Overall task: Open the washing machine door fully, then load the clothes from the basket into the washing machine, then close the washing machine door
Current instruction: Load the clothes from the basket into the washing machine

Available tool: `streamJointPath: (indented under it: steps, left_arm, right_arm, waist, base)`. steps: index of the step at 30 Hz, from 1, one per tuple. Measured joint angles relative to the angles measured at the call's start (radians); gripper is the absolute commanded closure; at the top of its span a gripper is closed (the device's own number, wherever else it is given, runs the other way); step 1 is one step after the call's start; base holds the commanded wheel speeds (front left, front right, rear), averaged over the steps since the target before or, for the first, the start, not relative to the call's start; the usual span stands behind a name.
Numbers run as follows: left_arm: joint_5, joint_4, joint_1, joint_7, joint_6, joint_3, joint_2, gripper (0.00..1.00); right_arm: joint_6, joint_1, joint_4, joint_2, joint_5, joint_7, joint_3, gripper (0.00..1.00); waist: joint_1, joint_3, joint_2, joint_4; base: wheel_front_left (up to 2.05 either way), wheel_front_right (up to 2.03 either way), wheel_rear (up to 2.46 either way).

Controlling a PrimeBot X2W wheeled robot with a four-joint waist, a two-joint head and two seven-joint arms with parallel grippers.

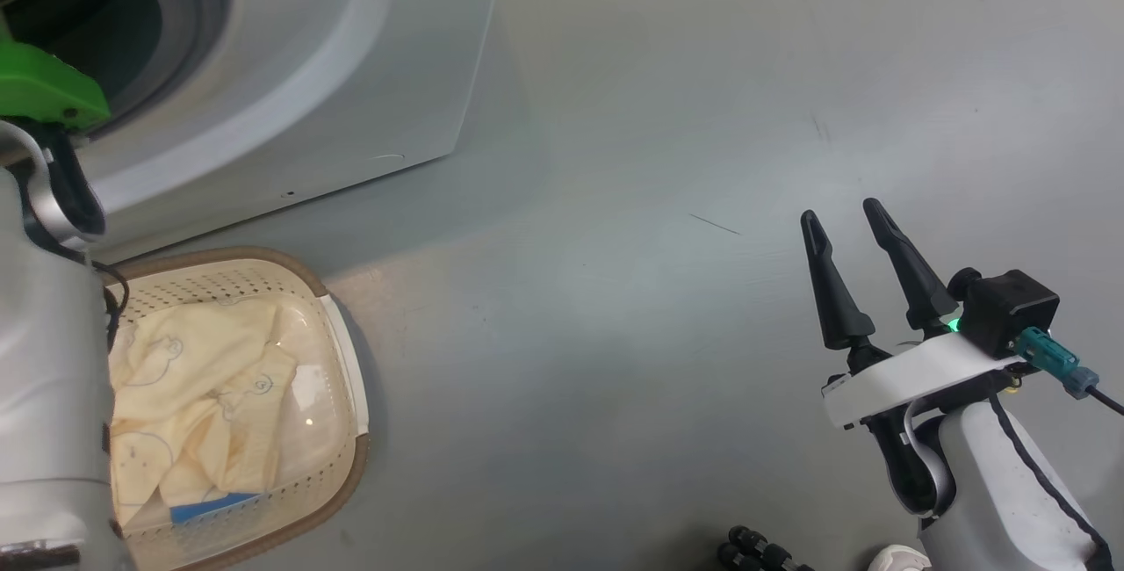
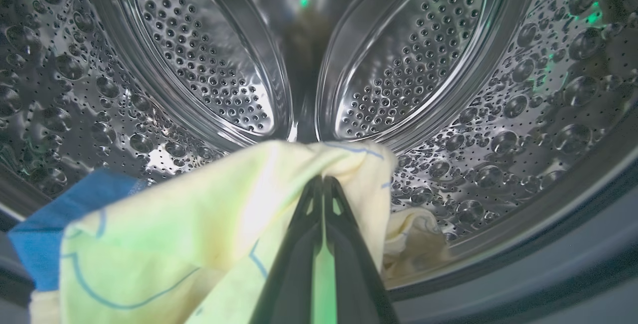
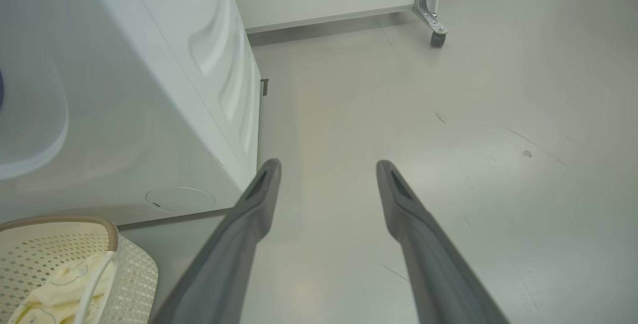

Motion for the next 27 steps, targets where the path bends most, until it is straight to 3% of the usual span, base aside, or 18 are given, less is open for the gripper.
streamJointPath:
  steps: [11, 27]
  left_arm:
    - [0.028, 0.079, -0.158, 0.052, 0.005, 0.012, 0.064, 1.0]
    - [0.054, 0.148, -0.327, 0.04, 0.004, 0.014, 0.146, 1.0]
  right_arm:
    - [0.0, 0.0, 0.001, -0.003, 0.008, 0.0, 0.041, 0.0]
    - [0.0, -0.009, 0.0, -0.006, 0.011, 0.0, 0.078, 0.0]
  waist:
    - [0.0001, 0.051, 0.0, -0.045]
    - [0.0001, 0.109, 0.0, -0.102]
  base:
    - [0.0, 0.0, 0.0]
    - [0.0, 0.0, 0.0]
